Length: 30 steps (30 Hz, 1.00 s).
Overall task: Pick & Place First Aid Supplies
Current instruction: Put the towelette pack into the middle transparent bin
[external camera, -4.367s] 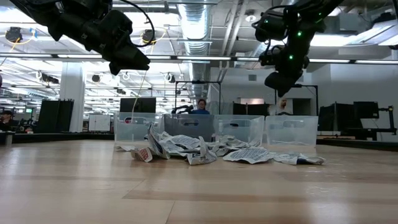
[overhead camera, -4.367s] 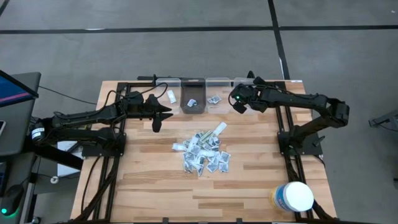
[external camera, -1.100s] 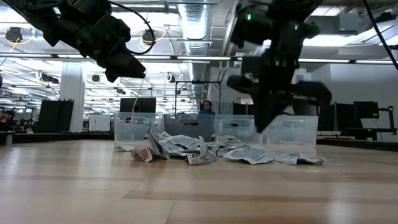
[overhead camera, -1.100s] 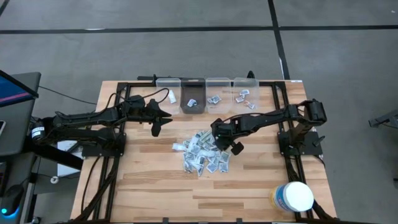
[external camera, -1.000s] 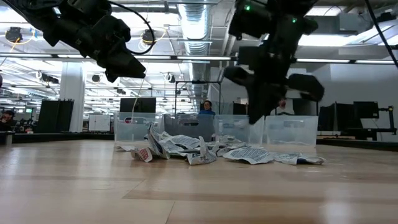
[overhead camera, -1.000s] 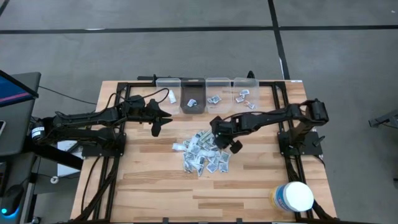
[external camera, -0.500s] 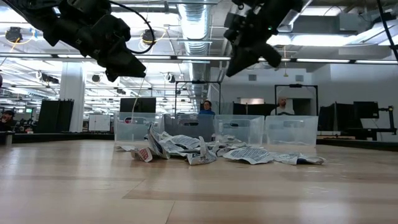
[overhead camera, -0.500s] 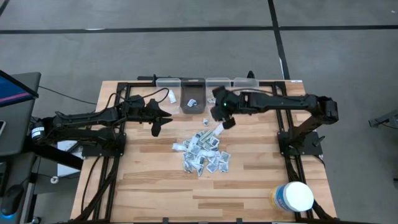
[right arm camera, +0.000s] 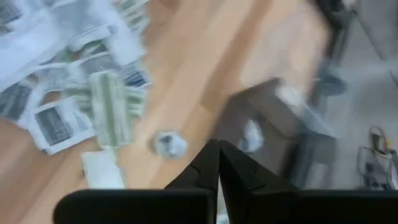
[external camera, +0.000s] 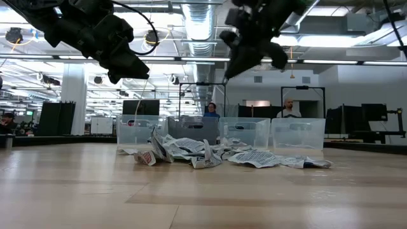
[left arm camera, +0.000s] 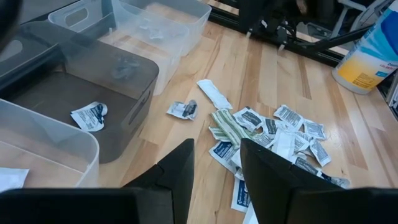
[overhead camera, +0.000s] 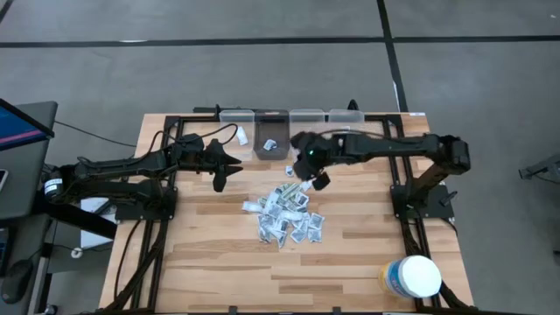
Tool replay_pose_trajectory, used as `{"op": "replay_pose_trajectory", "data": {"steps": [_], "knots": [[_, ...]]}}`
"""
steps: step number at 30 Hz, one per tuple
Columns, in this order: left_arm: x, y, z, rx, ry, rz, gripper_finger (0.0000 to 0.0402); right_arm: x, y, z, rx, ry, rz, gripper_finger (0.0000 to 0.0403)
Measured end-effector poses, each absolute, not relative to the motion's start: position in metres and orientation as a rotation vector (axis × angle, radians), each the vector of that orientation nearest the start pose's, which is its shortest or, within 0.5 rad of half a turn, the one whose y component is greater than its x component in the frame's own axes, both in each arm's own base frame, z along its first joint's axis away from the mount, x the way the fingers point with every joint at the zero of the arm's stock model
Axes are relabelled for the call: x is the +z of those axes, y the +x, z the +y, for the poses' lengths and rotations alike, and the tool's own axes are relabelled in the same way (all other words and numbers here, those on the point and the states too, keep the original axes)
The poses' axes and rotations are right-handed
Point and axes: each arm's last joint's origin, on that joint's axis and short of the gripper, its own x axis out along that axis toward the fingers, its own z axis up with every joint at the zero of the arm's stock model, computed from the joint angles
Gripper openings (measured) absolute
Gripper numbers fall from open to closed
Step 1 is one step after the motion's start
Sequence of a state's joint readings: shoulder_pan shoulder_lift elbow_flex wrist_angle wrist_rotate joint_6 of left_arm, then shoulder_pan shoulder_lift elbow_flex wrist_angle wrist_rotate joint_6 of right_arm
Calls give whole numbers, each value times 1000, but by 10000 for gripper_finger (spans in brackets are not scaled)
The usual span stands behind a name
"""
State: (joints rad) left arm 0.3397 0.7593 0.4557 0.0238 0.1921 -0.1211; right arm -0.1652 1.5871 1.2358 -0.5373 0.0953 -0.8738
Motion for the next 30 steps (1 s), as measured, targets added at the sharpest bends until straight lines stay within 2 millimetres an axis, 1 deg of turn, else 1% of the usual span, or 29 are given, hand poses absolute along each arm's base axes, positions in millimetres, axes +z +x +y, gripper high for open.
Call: {"op": "replay_pose_trajectory", "data": {"steps": [3, 5, 7, 8, 10, 12, 14, 17, 19, 22, 24, 26, 28, 30], "knots": [[243, 165, 52, 163, -194, 262, 131, 248, 342, -53, 199, -781, 963, 15], [243, 165, 52, 163, -194, 261, 131, 232, 345, -51, 237, -773, 1023, 23], [242, 165, 52, 163, -194, 263, 131, 220, 354, -49, 259, -784, 1027, 31], [243, 165, 52, 162, -194, 262, 131, 214, 354, -48, 277, -785, 1049, 36], [242, 165, 52, 160, -194, 264, 131, 206, 361, -48, 268, -801, 1046, 46], [243, 165, 51, 155, -191, 263, 131, 198, 364, -49, 271, -801, 1069, 56], [242, 165, 51, 154, -190, 265, 131, 191, 366, -50, 275, -805, 1079, 63], [243, 165, 51, 154, -190, 264, 131, 188, 365, -51, 295, -821, 1104, 71], [243, 165, 51, 154, -190, 264, 131, 185, 369, -52, 288, -822, 1088, 72], [243, 165, 51, 154, -190, 264, 131, 179, 367, -52, 311, -812, 1120, 71], [243, 165, 51, 154, -190, 264, 131, 176, 371, -53, 313, -828, 1109, 71], [243, 165, 51, 153, -190, 264, 131, 171, 368, -53, 329, -831, 1152, 71], [243, 165, 51, 153, -190, 264, 131, 167, 373, -56, 304, -842, 1136, 71], [243, 165, 51, 153, -190, 264, 131, 164, 371, -56, 309, -836, 1160, 71]]}}
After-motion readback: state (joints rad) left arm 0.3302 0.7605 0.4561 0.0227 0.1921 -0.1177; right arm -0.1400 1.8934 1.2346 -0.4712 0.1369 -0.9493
